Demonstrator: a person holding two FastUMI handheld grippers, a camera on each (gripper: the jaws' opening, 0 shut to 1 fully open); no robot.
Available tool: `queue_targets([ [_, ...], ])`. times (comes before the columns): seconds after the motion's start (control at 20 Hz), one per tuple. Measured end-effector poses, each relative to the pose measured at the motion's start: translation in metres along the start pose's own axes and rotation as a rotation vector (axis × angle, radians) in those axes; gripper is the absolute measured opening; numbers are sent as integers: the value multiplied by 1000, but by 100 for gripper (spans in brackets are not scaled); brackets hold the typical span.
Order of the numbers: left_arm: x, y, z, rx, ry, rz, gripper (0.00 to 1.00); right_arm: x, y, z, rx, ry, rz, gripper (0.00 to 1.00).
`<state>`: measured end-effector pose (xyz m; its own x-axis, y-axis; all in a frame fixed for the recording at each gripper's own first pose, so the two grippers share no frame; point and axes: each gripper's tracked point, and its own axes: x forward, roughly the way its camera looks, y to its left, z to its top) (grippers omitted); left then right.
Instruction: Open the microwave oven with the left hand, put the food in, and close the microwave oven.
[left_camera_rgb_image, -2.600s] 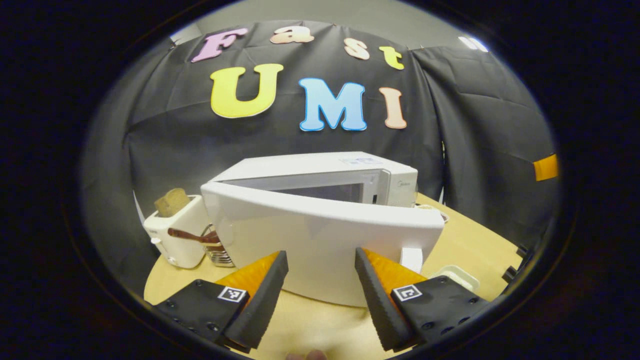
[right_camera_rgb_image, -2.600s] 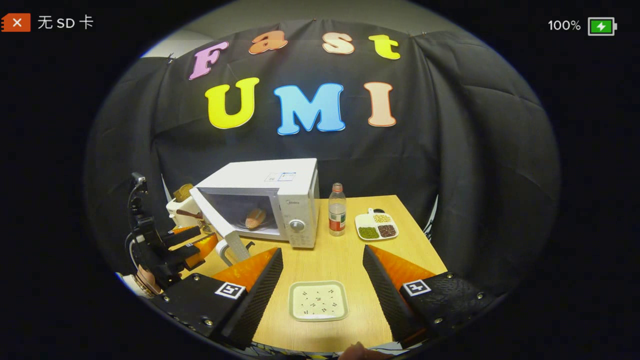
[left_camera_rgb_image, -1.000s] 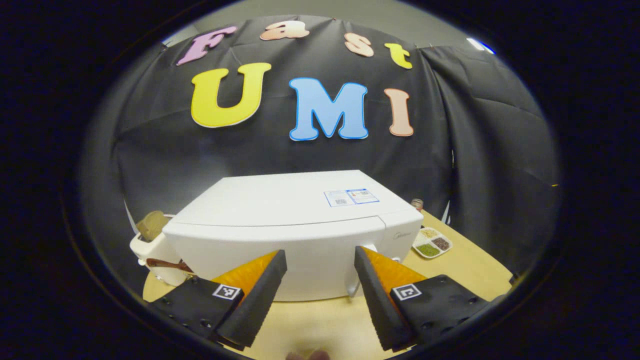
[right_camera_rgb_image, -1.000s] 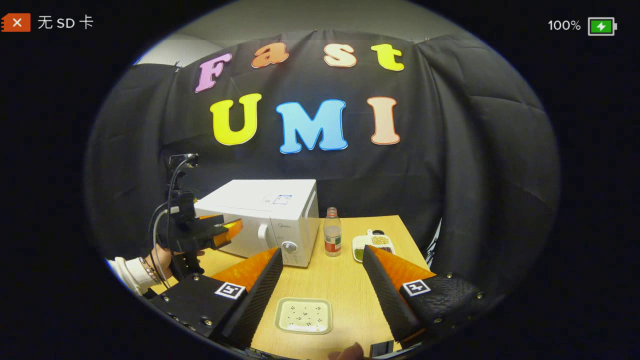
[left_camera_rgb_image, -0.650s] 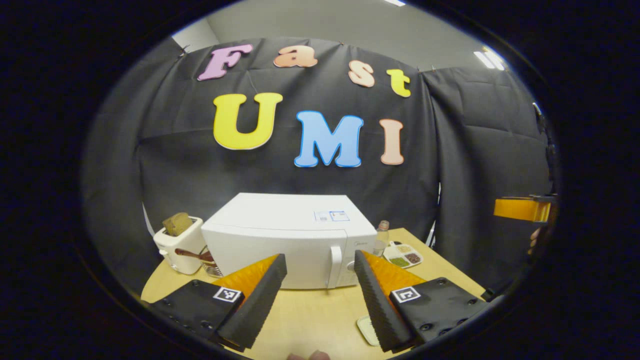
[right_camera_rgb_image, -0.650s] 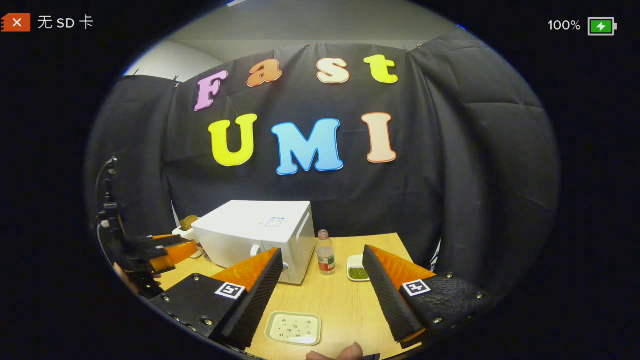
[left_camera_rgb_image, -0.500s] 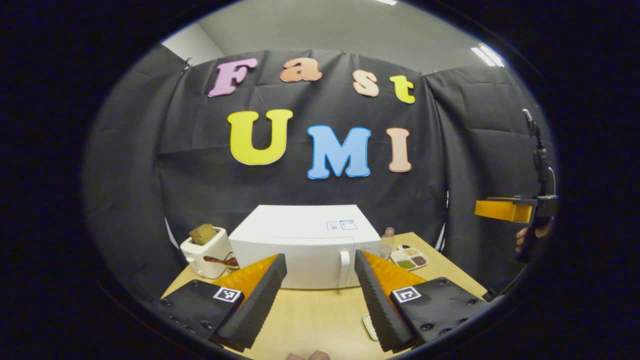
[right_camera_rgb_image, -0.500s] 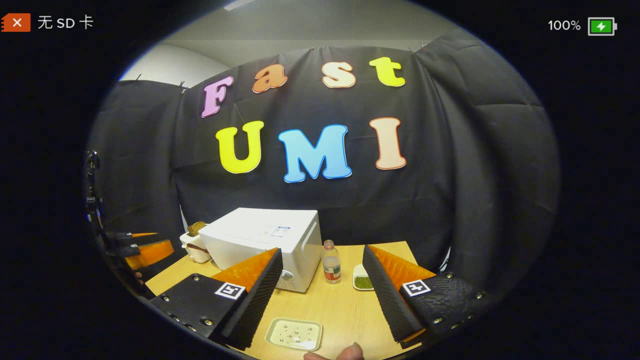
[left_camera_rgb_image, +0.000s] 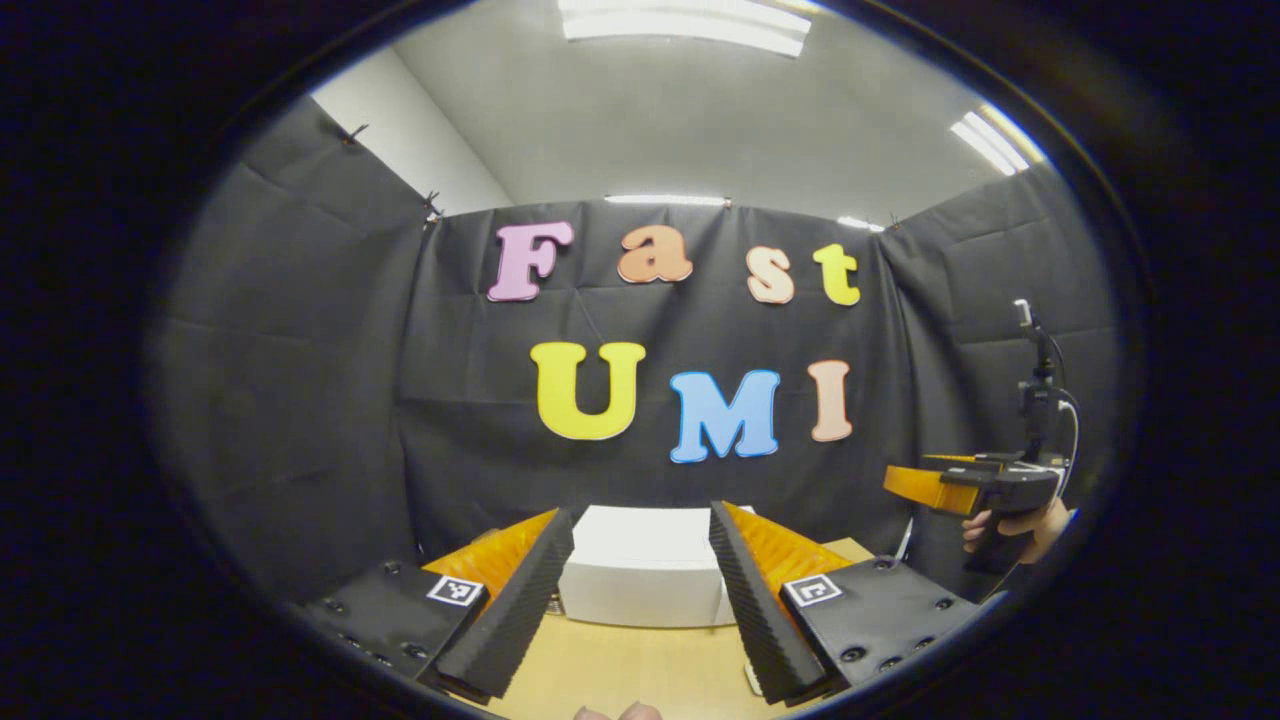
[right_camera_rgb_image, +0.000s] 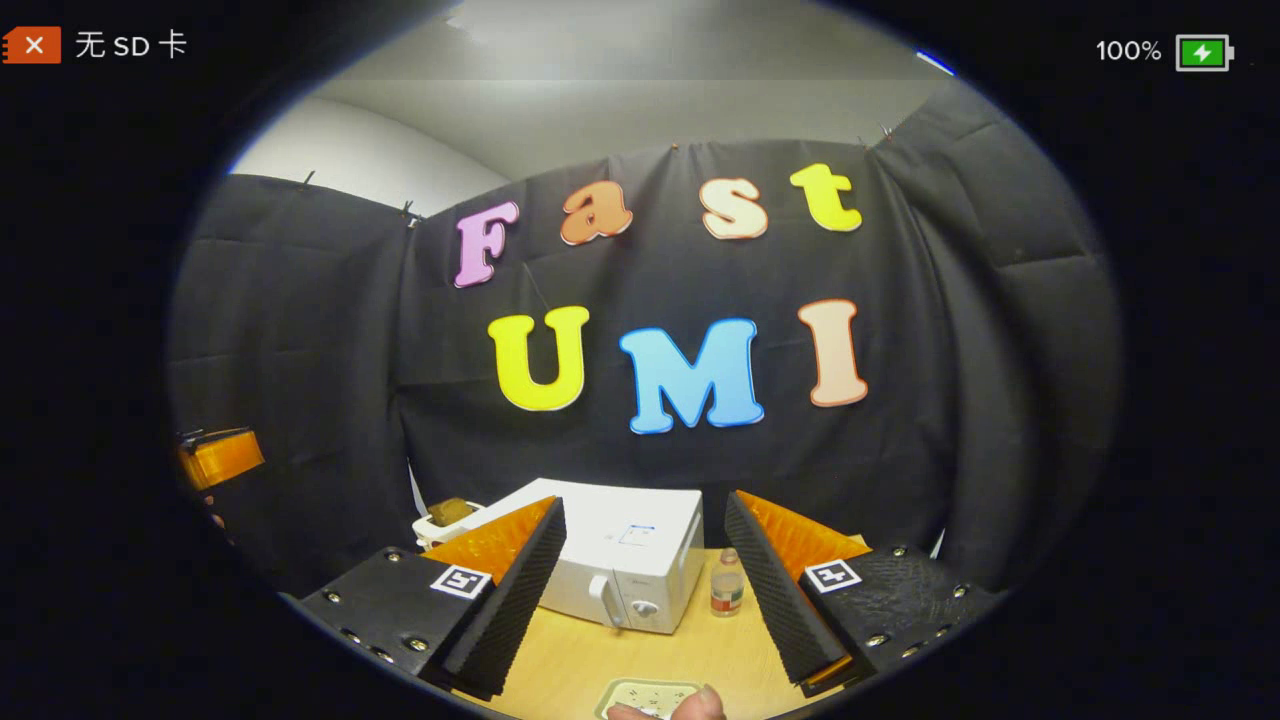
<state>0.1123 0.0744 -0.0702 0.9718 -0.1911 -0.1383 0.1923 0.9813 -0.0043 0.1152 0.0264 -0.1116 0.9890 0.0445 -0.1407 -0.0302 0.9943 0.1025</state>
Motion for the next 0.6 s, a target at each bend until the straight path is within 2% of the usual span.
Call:
queue_targets([
  [0.15, -18, 29, 13, -17, -36, 20, 89, -2, 26, 24, -46, -54, -14, 98],
  [0.2, -20, 36, 9, -34, -36, 20, 98, 0, 35, 26, -40, -59, -20, 98],
  [0.35, -27, 58, -8, -79, -13, 18, 89, 3, 59, 24, -10, -44, -33, 98],
  [0.4, -29, 64, -11, -85, -11, 19, 89, 5, 68, 22, -15, -40, -28, 98],
  [0.55, -40, 80, -13, -87, -10, 25, 98, 5, 90, 15, -45, -27, -12, 98],
  [0.6, -43, 82, -15, -86, -4, 26, 89, 5, 98, 16, -45, -28, -7, 98],
])
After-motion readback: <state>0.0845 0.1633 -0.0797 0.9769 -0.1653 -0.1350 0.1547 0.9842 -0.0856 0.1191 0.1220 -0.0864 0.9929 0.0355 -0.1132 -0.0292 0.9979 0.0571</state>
